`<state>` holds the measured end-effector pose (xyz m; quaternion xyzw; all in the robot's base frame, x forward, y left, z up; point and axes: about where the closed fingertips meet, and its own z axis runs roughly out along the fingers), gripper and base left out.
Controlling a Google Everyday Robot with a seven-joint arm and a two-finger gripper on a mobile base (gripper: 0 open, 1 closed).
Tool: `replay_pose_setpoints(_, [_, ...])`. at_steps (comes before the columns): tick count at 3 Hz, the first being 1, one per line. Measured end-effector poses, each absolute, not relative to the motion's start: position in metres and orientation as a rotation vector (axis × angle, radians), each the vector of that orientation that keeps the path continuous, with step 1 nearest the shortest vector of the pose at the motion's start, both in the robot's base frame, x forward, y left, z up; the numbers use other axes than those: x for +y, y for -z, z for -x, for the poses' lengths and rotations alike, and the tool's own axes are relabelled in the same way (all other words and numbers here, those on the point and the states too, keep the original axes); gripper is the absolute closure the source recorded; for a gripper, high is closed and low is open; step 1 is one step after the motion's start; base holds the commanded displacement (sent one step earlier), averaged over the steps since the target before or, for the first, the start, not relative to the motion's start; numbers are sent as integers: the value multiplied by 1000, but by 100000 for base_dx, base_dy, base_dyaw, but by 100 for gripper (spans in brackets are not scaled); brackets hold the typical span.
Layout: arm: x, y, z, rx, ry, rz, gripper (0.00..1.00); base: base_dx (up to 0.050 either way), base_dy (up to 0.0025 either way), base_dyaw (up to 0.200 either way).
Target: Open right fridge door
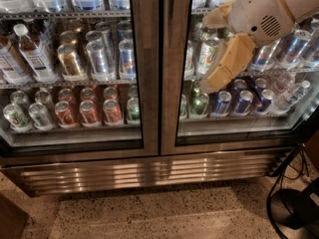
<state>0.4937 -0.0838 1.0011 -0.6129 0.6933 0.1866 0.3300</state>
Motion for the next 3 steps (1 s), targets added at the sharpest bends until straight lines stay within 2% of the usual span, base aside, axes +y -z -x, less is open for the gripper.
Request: replay_pose_setpoints(3, [-66,-1030,-519,1726,-593,1531,0,0,0,0])
